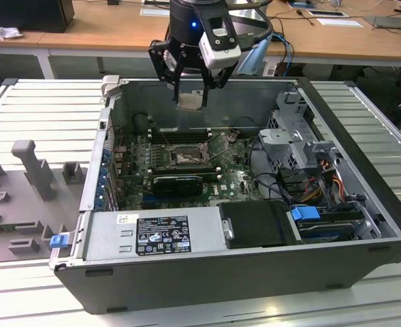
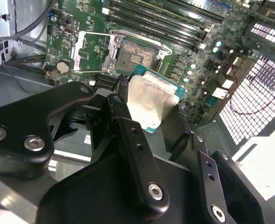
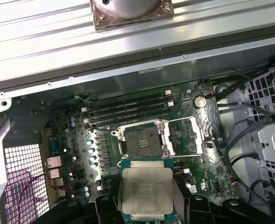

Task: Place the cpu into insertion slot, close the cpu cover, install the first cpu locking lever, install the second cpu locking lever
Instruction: 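Place the cpu into insertion slot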

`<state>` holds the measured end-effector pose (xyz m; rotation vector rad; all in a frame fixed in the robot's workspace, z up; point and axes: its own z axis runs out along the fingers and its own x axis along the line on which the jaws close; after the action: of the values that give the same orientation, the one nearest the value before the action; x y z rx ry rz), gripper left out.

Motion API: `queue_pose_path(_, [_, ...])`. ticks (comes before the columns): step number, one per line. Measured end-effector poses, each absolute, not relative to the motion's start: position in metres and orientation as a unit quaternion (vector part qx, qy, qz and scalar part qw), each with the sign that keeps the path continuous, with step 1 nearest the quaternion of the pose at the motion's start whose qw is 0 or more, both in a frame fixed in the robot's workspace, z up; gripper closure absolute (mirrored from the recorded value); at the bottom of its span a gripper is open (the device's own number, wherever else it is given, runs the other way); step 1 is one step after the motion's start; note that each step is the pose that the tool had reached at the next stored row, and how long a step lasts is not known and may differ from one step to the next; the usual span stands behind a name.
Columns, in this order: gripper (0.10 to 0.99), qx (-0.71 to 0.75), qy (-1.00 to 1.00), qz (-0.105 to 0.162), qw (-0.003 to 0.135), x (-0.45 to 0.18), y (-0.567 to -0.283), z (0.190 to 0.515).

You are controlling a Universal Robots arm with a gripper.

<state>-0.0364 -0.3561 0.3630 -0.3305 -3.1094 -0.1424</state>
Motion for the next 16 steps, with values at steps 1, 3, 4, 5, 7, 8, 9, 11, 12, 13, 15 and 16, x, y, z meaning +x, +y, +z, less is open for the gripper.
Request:
queue_pose_path(1, [0.557, -0.107, -0.993, -0.045, 0.006, -0.0364, -0.3561, 0.363])
queue_pose_path(3, [0.557, -0.111, -0.993, -0.046, 0.005, -0.0364, -0.3561, 0.363])
queue_pose_path(4, [0.557, -0.112, -0.993, -0.046, 0.005, -0.0364, -0.3561, 0.363])
queue_pose_path(5, [0.557, -0.114, -0.992, -0.046, 0.005, -0.0364, -0.3561, 0.363])
queue_pose_path(7, [0.557, -0.117, -0.992, -0.046, 0.005, -0.0364, -0.3561, 0.363])
queue_pose_path(8, [0.557, -0.118, -0.992, -0.046, 0.005, -0.0364, -0.3561, 0.363])
queue_pose_path(9, [0.557, -0.118, -0.992, -0.046, 0.005, -0.0364, -0.3561, 0.363])
queue_pose_path(11, [0.557, -0.12, -0.992, -0.046, 0.005, -0.0364, -0.3561, 0.363])
queue_pose_path(12, [0.557, -0.121, -0.992, -0.046, 0.005, -0.0364, -0.3561, 0.363])
queue_pose_path(13, [0.557, -0.123, -0.991, -0.046, 0.005, -0.0364, -0.3561, 0.363])
queue_pose_path(15, [0.557, -0.125, -0.991, -0.046, 0.005, -0.0364, -0.3561, 0.363])
queue_pose_path(16, [0.557, -0.126, -0.991, -0.046, 0.005, -0.0364, -0.3561, 0.363])
